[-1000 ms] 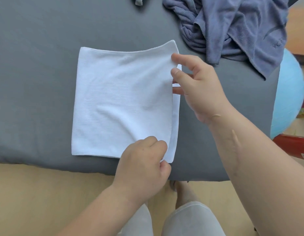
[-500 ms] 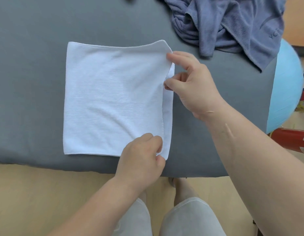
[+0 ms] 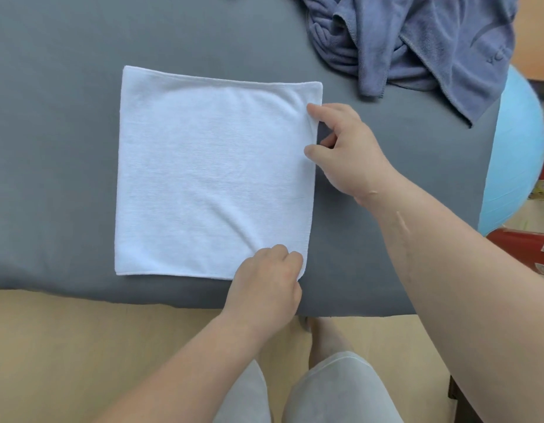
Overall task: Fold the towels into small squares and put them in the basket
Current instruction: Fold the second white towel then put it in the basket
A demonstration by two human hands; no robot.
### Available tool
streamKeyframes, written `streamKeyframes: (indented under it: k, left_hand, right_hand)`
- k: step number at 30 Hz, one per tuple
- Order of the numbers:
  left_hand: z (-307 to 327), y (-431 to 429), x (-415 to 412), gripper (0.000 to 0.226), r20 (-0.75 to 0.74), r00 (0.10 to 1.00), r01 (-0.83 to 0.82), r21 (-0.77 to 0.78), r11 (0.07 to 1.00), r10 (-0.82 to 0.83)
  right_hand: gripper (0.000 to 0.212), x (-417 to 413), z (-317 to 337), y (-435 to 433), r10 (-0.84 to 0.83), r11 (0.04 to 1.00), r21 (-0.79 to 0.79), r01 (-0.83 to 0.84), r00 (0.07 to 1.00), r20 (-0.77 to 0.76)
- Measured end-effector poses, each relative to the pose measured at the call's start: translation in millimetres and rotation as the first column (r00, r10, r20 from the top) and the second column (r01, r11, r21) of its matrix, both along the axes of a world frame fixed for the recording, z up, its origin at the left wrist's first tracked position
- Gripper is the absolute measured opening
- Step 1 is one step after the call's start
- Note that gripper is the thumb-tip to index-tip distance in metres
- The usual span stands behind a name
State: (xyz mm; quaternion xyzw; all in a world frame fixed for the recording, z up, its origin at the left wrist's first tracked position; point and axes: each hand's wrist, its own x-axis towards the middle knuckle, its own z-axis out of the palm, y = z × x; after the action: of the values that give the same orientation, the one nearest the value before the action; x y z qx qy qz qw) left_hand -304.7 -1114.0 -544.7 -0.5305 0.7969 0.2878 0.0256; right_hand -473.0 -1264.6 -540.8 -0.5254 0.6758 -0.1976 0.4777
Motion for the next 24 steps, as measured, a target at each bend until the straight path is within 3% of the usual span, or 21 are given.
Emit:
streamKeyframes:
  k: [2,4,7,11,14,19,24]
  left_hand:
    - [-0.2,0.2,0.0,0.036,0.001,1.0,0.025,-0.018,1.0,-0.025]
    - [2.5,1.2,1.6,0.031,-0.017,0.999,0.032,-0.043,0.999,-0.033]
    - [13.4,-8.7,12.6,0.035,-0.131,0.985,-0.126,-0.109,0.986,0.112]
    - [14.4,-53.3,55.5,0.021,-0.158,0.949,-0.312,-0.326,0.892,0.274]
    - [1.3,-88.4,87.6,0.05,0.016,0.927,-0.349,-0.323,0.88,0.373]
    - [-25.5,-137.7,113.6,0.077,0.273,0.936,-0.172,-0.197,0.965,0.223]
    - [-37.6,-185.4,133.0,0.088,0.328,0.937,-0.053,-0.196,0.979,0.116]
  right_hand:
    - [0.059,0.3,-0.5,1.3,0.016,0.999,-0.04,-0.02,0.995,-0.099]
    - [0.059,6.4,0.2,7.2,0.025,0.987,-0.142,-0.073,0.949,-0.315]
    - [0.055,33.9,5.7,19.6,0.028,0.921,-0.309,-0.238,0.831,-0.556]
    - [0.06,82.0,0.9,29.8,0.176,0.859,-0.304,-0.412,0.796,-0.579]
    - [0.07,106.3,-9.6,26.3,0.24,0.886,-0.193,-0.422,0.773,-0.588]
    - [0.084,102.4,-36.1,23.9,0.178,0.954,-0.067,-0.291,0.735,-0.654]
    - [0.089,84.1,-43.7,11.2,0.134,0.967,-0.061,-0.247,0.699,-0.702]
